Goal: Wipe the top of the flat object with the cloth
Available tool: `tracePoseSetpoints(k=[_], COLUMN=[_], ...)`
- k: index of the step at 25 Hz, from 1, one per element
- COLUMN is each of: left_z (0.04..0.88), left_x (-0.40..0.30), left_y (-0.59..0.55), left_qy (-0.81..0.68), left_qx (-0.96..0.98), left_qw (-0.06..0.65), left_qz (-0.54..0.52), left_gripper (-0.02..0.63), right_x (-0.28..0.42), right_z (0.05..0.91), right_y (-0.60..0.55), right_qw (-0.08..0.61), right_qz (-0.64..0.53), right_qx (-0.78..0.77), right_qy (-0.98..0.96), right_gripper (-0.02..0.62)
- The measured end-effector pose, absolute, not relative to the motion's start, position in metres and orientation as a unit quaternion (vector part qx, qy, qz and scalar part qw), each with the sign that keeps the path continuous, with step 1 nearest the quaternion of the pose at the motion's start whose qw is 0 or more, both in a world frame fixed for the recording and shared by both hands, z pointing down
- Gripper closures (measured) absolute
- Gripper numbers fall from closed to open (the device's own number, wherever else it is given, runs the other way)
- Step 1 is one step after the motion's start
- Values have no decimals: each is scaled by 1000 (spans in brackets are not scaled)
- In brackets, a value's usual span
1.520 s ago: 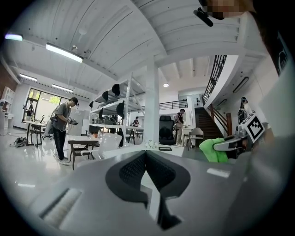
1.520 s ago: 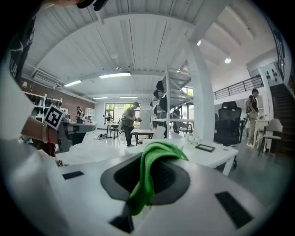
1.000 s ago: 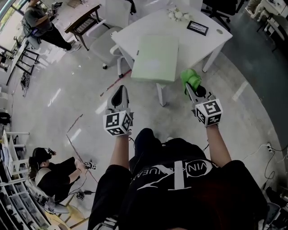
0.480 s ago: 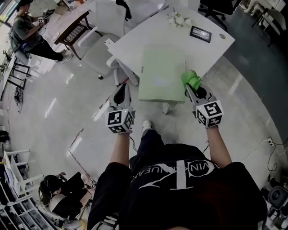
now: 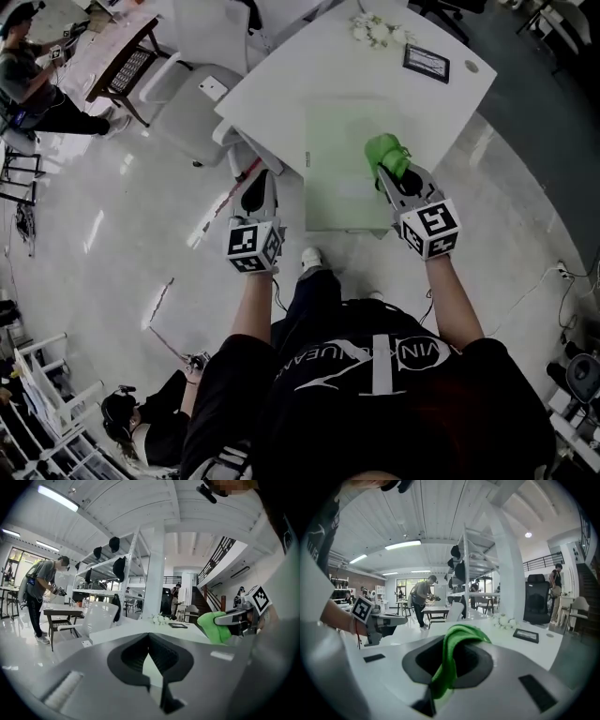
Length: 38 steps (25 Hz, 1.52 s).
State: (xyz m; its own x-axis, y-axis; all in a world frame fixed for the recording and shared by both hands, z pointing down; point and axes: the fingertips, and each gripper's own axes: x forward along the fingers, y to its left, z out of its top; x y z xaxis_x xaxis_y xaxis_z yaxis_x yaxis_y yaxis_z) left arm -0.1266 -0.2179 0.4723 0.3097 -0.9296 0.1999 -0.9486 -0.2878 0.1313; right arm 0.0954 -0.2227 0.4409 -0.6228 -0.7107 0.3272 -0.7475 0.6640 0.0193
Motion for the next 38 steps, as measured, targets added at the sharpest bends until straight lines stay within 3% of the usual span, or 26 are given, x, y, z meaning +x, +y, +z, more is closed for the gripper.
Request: tracePoseSetpoints(k=[18, 38], left_z=[502, 544], left_x=[-80, -42], left_y=[-304, -285], left_qy=[-445, -266], left_qx=[883, 949], left_qw=[130, 85], left_qz=[75, 147], left_gripper=[595, 595], right_x=[52, -49], right_z=[459, 512], right_y=[-283, -358], right_qw=[188, 275], right_qz=[89, 112], right_qx=[441, 397], right_qy=[-873, -869], right_gripper=[558, 558])
